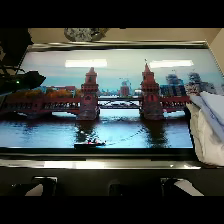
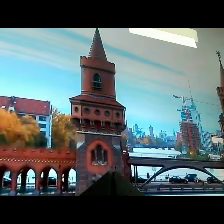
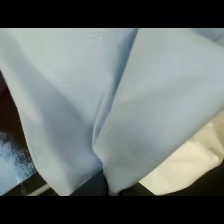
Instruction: Fold the shirts.
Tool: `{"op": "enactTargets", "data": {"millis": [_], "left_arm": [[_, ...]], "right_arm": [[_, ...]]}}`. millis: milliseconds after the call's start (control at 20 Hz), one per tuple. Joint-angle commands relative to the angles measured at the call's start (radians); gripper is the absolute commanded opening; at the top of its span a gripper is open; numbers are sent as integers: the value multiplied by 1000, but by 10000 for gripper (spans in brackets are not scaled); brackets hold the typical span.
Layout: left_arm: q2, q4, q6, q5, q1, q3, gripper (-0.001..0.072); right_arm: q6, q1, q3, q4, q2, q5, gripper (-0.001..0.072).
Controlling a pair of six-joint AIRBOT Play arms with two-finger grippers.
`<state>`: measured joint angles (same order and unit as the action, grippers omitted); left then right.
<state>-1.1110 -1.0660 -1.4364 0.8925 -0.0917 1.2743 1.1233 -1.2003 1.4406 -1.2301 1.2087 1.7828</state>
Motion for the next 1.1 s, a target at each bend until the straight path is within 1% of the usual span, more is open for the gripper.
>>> {"op": "enactTargets", "data": {"millis": [0, 100, 150, 200, 250, 300, 400, 500, 550, 600, 650, 700, 750, 800, 850, 900, 950, 1000, 1050], "left_arm": [[1, 0, -3, -6, 0, 0, 27], [1, 0, -3, -7, 0, 0, 27], [1, 0, -3, -7, 0, 0, 27], [1, 0, -3, -7, 0, 0, 27], [1, 1, -3, -4, 0, 5, 27], [3, 3, -3, 2, 0, 18, 27], [8, 3, -3, 8, 0, 80, 26], [5, -29, -3, 8, 1, 194, 25], [-4, -92, -16, 9, 11, 264, 24], [-19, -201, -77, 14, 31, 326, 23], [-44, -357, -152, 55, 61, 387, 23], [-74, -503, -205, 124, 96, 431, 23], [-105, -629, -233, 211, 130, 450, 25], [-134, -691, -233, 300, 155, 449, 26], [-167, -695, -233, 403, 164, 436, 31], [-193, -675, -235, 498, 164, 407, 65], [-212, -645, -274, 583, 164, 352, 257], [-210, -615, -311, 618, 164, 275, 474], [-180, -559, -307, 592, 169, 172, 505]], "right_arm": [[-39, -3, -169, -113, -3, -30, 47], [-47, -3, -224, -147, -3, -77, 55], [-46, -4, -229, -175, -3, -102, 142], [-46, -4, -225, -191, -4, -126, 273], [-47, -3, -213, -189, -4, -162, 474], [-67, -3, -185, -171, -5, -199, 571], [-121, -3, -60, -79, -6, -301, 573], [-163, 15, 106, 62, -6, -473, 572], [-183, 65, 190, 79, -6, -544, 571], [-209, 138, 253, 64, -6, -590, 570], [-237, 243, 297, 38, -6, -615, 570], [-248, 365, 315, -2, -6, -609, 570], [-238, 489, 315, -49, -5, -575, 570], [-178, 624, 304, -104, 4, -517, 570], [-114, 747, 275, -153, 20, -478, 571], [-58, 852, 233, -180, 40, -432, 573], [-35, 946, 177, -177, 64, -385, 573], [-30, 1017, 118, -171, 82, -353, 573], [-31, 1083, 48, -169, 91, -339, 573]]}}
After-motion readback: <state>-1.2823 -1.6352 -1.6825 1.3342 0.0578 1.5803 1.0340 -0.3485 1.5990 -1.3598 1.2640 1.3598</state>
